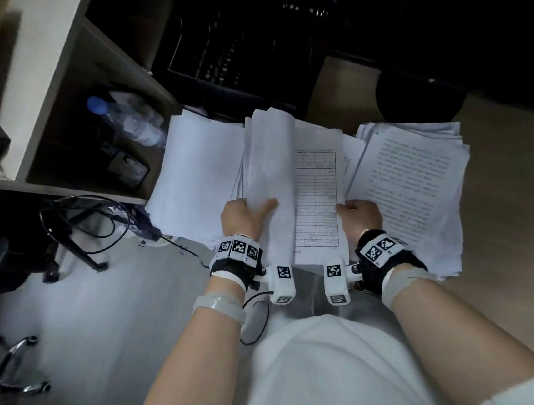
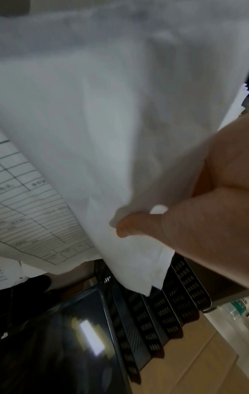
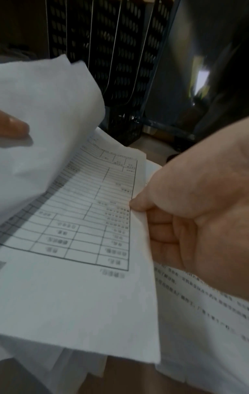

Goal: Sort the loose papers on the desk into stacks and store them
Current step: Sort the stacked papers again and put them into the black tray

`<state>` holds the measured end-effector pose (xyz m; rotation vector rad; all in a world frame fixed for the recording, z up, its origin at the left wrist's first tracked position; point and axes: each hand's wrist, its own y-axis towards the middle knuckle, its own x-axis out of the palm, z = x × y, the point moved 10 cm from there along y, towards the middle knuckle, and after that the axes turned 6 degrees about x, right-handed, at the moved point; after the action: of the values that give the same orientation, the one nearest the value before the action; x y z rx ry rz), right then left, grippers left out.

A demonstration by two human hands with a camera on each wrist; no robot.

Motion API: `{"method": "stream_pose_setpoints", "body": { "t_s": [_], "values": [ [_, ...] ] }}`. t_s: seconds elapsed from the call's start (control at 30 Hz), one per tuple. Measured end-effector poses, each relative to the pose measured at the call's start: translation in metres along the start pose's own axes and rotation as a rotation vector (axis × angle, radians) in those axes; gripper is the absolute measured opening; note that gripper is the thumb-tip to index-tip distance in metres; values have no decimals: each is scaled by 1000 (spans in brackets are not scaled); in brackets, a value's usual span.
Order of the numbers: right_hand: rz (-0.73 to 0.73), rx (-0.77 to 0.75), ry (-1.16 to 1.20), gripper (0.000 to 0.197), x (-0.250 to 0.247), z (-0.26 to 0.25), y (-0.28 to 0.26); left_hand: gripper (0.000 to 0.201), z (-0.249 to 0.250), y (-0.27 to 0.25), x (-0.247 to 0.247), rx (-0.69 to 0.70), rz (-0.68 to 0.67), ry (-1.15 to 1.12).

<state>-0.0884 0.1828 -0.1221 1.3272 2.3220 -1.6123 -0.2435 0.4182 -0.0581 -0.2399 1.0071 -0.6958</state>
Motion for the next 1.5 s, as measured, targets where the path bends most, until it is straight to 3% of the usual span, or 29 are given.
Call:
{"method": "stream_pose_setpoints", "body": {
  "t_s": [0.17, 0.33, 0.47, 0.53, 0.67, 0.73, 0.77, 0.8, 0.87, 0.93, 1.07, 1.17, 1.27, 1.37, 1.5],
  "values": [
    [59, 30, 61, 24, 10, -3, 4, 58, 9, 13, 1, 49, 10, 40],
    [33, -22, 164, 78, 17, -15, 1, 63, 14, 26, 13, 19, -97, 15],
    [-20, -92, 15, 59, 28, -20, 4, 61, 7, 36, 19, 33, -180, -73],
    [-22, -38, -15, 52, 32, -13, 3, 53, 4, 38, 20, 55, -203, -50],
    [-62, 9, 21, 47, 50, -10, 3, 25, -2, 42, 9, 111, -142, -87],
    [0, -9, 2, 29, 50, -14, 2, 40, -5, 43, 0, 115, -92, -136],
    [43, -15, -4, 21, 47, -17, 2, 27, -8, 46, -1, 105, -91, -133],
    [79, -23, -15, 22, 45, -20, 3, 17, -9, 48, -3, 101, -85, -123],
    [81, -19, 18, 46, 43, -21, 2, 40, -14, 52, -7, 58, -49, -134],
    [69, 52, 50, 66, 38, -18, -1, 44, -15, 52, -8, 37, -52, -153],
    [58, 6, -119, 48, 42, -17, -6, 41, -14, 50, -2, 73, -121, -144],
    [153, -83, 9, 27, 35, -23, -6, 43, -12, 49, -4, 115, -99, -197],
    [228, -8, 134, 20, 16, -15, -11, 36, -5, 46, -8, 148, -66, -251],
    [234, 28, 193, 41, 3, -12, -16, 20, 2, 39, -22, 140, 22, -307],
    [92, -64, 266, 53, 7, -36, -24, 31, 6, 23, -52, 189, 193, -372]
  ]
}}
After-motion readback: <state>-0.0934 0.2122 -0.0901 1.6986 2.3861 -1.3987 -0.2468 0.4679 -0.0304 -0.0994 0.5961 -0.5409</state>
